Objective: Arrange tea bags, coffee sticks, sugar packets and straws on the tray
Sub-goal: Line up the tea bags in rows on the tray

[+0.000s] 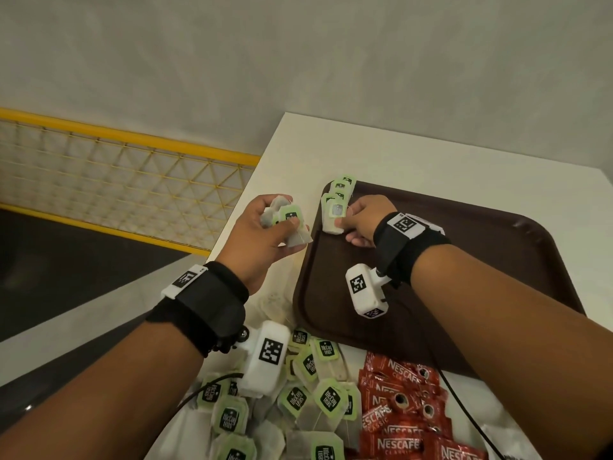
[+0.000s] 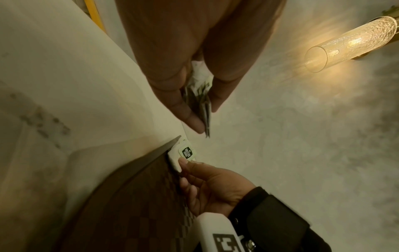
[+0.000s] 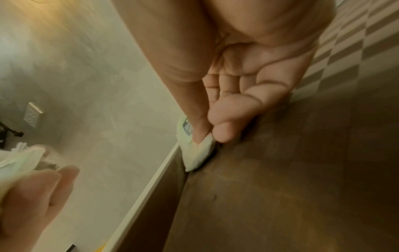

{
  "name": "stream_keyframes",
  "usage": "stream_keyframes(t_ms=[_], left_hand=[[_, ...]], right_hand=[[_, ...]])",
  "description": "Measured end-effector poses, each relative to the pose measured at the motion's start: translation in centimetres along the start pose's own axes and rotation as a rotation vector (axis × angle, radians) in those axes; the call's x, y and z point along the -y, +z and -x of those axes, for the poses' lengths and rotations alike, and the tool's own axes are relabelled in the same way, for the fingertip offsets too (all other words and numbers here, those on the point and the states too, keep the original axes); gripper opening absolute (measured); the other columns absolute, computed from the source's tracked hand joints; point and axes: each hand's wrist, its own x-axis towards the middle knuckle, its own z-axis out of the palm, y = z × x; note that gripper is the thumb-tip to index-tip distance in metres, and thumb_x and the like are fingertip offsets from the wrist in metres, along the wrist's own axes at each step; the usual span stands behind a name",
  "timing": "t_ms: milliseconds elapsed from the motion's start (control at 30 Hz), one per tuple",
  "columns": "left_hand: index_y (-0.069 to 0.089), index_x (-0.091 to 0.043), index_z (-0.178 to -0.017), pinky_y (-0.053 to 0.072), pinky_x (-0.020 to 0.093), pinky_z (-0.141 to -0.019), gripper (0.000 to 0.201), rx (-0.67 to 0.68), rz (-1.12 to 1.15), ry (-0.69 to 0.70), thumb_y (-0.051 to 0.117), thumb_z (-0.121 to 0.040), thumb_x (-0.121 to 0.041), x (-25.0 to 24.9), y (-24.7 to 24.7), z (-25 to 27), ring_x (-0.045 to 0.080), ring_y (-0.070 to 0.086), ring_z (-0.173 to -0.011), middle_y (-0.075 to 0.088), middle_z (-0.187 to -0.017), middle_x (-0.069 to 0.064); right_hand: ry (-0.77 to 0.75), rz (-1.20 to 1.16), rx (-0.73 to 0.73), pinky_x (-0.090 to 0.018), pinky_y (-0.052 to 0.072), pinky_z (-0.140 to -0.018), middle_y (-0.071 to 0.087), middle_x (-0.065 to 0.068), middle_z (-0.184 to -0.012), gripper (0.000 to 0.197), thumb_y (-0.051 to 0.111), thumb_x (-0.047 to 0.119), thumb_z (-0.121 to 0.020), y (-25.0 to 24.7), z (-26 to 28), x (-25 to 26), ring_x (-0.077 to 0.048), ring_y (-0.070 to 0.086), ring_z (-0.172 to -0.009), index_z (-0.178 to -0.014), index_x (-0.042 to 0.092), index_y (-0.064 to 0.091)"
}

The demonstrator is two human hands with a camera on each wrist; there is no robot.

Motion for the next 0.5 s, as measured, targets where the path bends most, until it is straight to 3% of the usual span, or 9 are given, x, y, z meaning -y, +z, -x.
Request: stream_keyframes(t_ms=[133, 200, 300, 367, 433, 500], left_hand=[[0.055, -0.016, -0.119, 0.06, 0.035, -0.076, 0.029, -0.004, -0.016, -0.004, 0.06, -0.094, -0.002, -0.1, -0.1, 0.0, 0.035, 0.063, -0.112, 0.055, -0.128, 0.019], [0.056, -0.017, -0.118, 0.059, 0.034, -0.074, 0.029, -0.001, -0.015, -0.01, 0.06, -0.094, -0.002, -0.1, 0.0, -0.1, 0.034, 0.064, -0.112, 0.055, -0.127, 0.019], [0.055, -0.016, -0.119, 0.059, 0.032, -0.073, 0.03, 0.001, -0.014, -0.011, 0.06, -0.094, -0.002, -0.1, 0.1, -0.1, 0.034, 0.064, -0.111, 0.055, -0.127, 0.019], [0.055, -0.015, -0.121, 0.059, 0.032, -0.072, 0.031, 0.002, -0.016, -0.009, 0.06, -0.094, -0.002, -0.1, 0.4, -0.1, 0.034, 0.064, -0.11, 0.056, -0.125, 0.018], [0.054, -0.014, -0.122, 0.059, 0.031, -0.071, 0.032, 0.002, -0.023, -0.005, 0.06, -0.094, -0.002, -0.2, 0.8, 0.0, 0.032, 0.064, -0.109, 0.057, -0.12, 0.013], [0.054, -0.013, -0.124, 0.059, 0.029, -0.07, 0.033, 0.003, -0.036, 0.001, 0.059, -0.094, -0.001, -0.3, 1.0, -0.1, 0.027, 0.064, -0.105, 0.057, -0.114, 0.008]], right_hand=[[-0.089, -0.001, -0.04, -0.027, 0.053, -0.052, 0.066, -0.007, -0.079, 0.026, 0.075, 0.026, -0.083, -0.1, -0.2, -0.5, -0.015, 0.058, -0.053, -0.087, 0.015, 0.053], [-0.155, 0.043, -0.117, -0.036, 0.058, -0.065, 0.064, -0.007, -0.075, 0.028, 0.07, 0.036, -0.087, -0.2, -0.3, -0.2, -0.02, 0.063, -0.06, -0.084, 0.016, 0.05], [-0.272, 0.103, -0.191, -0.043, 0.06, -0.075, 0.064, -0.01, -0.087, 0.011, 0.056, 0.026, -0.096, -0.5, -0.6, 0.8, -0.029, 0.067, -0.075, -0.09, 0.017, 0.056], [-0.346, 0.163, -0.184, -0.036, 0.058, -0.071, 0.062, -0.006, -0.098, 0.015, 0.05, 0.018, -0.099, -0.6, -1.0, 1.2, -0.025, 0.062, -0.076, -0.105, 0.018, 0.063], [-0.413, 0.259, -0.141, -0.022, 0.05, -0.065, 0.062, -0.006, -0.114, 0.025, 0.047, 0.017, -0.1, -0.6, -1.3, 1.7, -0.021, 0.057, -0.085, -0.119, 0.018, 0.063], [-0.426, 0.382, -0.087, -0.021, 0.046, -0.079, 0.057, -0.006, -0.132, 0.031, 0.045, 0.017, -0.101, -0.5, -1.4, 2.2, -0.024, 0.058, -0.107, -0.128, 0.013, 0.059]])
